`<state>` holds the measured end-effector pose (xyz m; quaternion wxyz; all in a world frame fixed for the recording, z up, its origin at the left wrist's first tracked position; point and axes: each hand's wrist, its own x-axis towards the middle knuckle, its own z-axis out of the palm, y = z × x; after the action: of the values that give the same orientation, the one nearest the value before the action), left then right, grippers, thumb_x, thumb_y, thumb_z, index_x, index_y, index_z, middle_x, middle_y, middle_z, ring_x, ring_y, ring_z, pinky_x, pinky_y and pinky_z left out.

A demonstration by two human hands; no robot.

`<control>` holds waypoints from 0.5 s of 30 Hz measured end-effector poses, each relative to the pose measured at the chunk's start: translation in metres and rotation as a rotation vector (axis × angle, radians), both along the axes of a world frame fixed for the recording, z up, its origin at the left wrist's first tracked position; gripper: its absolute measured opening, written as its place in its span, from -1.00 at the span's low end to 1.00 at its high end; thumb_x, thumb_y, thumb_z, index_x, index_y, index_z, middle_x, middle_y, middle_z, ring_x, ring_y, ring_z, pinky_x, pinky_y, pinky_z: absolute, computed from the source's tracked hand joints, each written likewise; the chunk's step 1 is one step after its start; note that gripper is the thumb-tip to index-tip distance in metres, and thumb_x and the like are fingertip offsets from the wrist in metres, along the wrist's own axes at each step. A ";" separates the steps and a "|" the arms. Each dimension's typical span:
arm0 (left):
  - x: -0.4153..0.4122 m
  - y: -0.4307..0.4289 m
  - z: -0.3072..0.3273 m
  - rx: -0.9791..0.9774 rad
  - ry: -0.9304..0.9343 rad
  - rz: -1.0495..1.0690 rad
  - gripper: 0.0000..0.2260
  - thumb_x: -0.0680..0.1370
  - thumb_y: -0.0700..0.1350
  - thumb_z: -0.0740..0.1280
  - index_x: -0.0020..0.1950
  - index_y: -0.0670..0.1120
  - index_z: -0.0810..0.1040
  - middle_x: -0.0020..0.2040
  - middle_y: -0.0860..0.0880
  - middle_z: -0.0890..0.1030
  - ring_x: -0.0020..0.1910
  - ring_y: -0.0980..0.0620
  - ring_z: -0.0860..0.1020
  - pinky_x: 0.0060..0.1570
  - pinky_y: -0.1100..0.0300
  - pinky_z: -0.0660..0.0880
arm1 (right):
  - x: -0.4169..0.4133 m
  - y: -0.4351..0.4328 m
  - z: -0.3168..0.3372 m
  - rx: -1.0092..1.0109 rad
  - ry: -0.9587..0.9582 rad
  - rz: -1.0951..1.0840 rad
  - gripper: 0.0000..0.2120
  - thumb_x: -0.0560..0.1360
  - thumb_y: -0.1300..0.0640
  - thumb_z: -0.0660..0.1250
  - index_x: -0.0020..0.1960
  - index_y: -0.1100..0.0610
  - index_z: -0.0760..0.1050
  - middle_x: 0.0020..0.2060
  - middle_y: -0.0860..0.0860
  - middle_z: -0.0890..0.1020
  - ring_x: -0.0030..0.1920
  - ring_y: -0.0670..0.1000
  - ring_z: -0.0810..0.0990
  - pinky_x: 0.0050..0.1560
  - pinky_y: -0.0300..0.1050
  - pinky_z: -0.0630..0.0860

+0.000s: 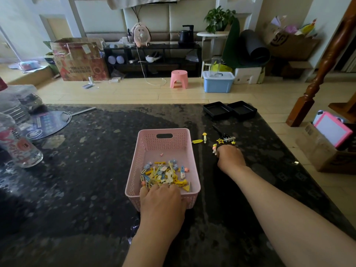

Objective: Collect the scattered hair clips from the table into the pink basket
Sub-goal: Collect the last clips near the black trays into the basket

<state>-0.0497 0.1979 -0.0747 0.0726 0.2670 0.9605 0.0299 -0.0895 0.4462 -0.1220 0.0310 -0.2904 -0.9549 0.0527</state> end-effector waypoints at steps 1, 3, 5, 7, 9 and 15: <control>0.000 0.000 0.000 0.002 0.000 -0.001 -0.74 0.61 0.19 0.15 0.11 0.06 0.47 0.11 0.06 0.56 0.12 0.00 0.48 0.18 -0.02 0.27 | 0.001 0.000 0.001 -0.035 0.007 -0.026 -0.82 0.50 0.30 0.28 0.05 0.16 0.58 0.09 0.14 0.63 0.16 0.18 0.56 0.16 -0.02 0.45; 0.000 -0.001 -0.001 0.013 -0.001 -0.001 -0.74 0.61 0.19 0.15 0.09 0.06 0.48 0.10 0.06 0.57 0.11 0.00 0.48 0.17 -0.02 0.27 | 0.004 0.001 0.004 -0.130 0.034 -0.092 -0.83 0.48 0.29 0.31 0.03 0.15 0.60 0.08 0.12 0.63 0.16 0.17 0.56 0.14 -0.03 0.48; 0.000 -0.001 -0.001 0.023 -0.007 -0.002 -0.74 0.60 0.20 0.16 0.09 0.07 0.48 0.10 0.07 0.56 0.11 0.01 0.48 0.19 -0.02 0.27 | 0.007 0.002 0.007 -0.225 0.075 -0.165 -0.84 0.46 0.28 0.34 -0.01 0.13 0.63 0.04 0.10 0.64 0.13 0.15 0.58 0.12 -0.03 0.52; 0.000 -0.001 -0.001 0.025 -0.005 -0.004 -0.74 0.61 0.20 0.16 0.10 0.07 0.48 0.10 0.07 0.56 0.11 0.01 0.48 0.20 -0.02 0.26 | 0.010 0.002 0.009 -0.297 0.107 -0.211 -0.85 0.45 0.29 0.36 -0.07 0.11 0.66 -0.01 0.07 0.67 0.08 0.12 0.62 0.07 -0.03 0.57; 0.000 -0.001 0.000 0.023 0.001 -0.003 -0.75 0.61 0.20 0.16 0.09 0.07 0.48 0.10 0.07 0.56 0.11 0.01 0.48 0.19 -0.02 0.26 | 0.012 0.003 0.010 -0.344 0.137 -0.210 -0.84 0.44 0.31 0.37 -0.14 0.09 0.66 -0.06 0.05 0.67 0.05 0.09 0.62 0.04 -0.05 0.58; 0.001 -0.001 -0.002 0.021 0.020 0.005 -0.77 0.60 0.19 0.15 0.06 0.07 0.47 0.08 0.07 0.57 0.11 -0.01 0.49 0.18 -0.02 0.26 | 0.017 -0.003 0.010 -0.492 0.290 -0.147 -0.73 0.39 0.35 0.39 -0.31 -0.01 0.58 -0.20 -0.03 0.64 -0.09 0.00 0.59 -0.09 -0.18 0.49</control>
<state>-0.0489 0.1974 -0.0766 0.0598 0.2657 0.9615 0.0376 -0.0727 0.4431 -0.1123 0.0994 -0.3472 -0.8754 0.3212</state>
